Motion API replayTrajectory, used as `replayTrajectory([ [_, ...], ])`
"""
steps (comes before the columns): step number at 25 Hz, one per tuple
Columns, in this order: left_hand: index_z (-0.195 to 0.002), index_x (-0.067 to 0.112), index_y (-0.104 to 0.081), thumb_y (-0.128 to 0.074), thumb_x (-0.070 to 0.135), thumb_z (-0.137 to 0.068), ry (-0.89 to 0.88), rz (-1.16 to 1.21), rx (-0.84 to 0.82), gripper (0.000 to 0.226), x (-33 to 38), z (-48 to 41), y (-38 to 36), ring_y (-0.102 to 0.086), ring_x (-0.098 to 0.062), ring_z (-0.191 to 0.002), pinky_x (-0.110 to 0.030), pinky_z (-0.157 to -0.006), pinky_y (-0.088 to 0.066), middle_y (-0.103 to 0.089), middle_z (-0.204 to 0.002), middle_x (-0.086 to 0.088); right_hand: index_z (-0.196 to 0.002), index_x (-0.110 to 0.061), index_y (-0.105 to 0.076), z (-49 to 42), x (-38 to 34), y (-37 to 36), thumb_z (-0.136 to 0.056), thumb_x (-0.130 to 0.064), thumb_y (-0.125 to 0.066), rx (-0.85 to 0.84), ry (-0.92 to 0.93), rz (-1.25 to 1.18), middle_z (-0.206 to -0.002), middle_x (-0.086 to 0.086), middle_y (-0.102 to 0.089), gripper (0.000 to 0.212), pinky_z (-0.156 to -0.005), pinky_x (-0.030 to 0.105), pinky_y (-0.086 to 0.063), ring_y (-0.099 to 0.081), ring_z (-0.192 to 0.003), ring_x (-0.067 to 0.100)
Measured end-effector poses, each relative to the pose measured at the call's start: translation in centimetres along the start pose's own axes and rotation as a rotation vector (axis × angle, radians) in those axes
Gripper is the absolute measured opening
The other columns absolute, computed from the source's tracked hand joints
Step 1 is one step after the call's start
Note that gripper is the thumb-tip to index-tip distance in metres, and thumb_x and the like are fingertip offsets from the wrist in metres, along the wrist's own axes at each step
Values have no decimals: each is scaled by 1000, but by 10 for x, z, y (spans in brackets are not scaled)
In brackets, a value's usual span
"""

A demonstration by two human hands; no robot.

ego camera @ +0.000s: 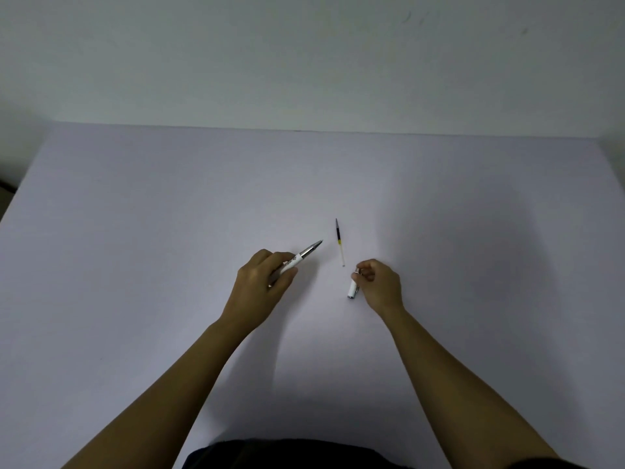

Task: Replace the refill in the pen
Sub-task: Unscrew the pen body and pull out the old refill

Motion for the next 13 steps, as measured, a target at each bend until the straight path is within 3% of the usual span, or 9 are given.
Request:
replayTrajectory([
  [5,-104,12,-67,-66,12,-85,0,3,-21,20,3,-4,-1,-51,-13,-63,-4,-60,-34,-56,-76,3,-103,-3,-66,-1,8,-3,-82,-12,-67,39,9,7,-100,15,-70,23,-83,29,-48,-64,-88,23],
  [9,-111,21,-65,-61,20,-89,85,101,-85,22,3,-5,2,-58,-15,-67,-15,-63,-43,-64,-79,4,-110,-4,-63,-3,4,8,-84,-20,-66,21,25,38,-108,15,-65,30,-87,29,-46,-63,-93,24],
  [11,-114,21,-63,-58,20,-91,56,79,-104,24,5,-5,4,-56,-11,-66,-9,-62,-39,-63,-79,3,-110,-5,-64,-5,-6,20,-88,-24,-61,57,88,110,-111,17,-63,29,-88,30,-45,-62,-101,29],
  [13,-117,16,-61,-55,18,-92,26,23,-97,26,7,-6,8,-53,-8,-67,-3,-61,-36,-62,-83,2,-109,-7,-65,-2,-29,36,-92,-23,-53,90,186,127,-111,16,-65,26,-83,20,-41,-63,-102,27],
])
Point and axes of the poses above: each hand's wrist, its own z-axis away from the middle knuckle, its own y-axis out of the back of the hand, x = y × z, the point moved 1 cm from there along -z, towards the middle knuckle
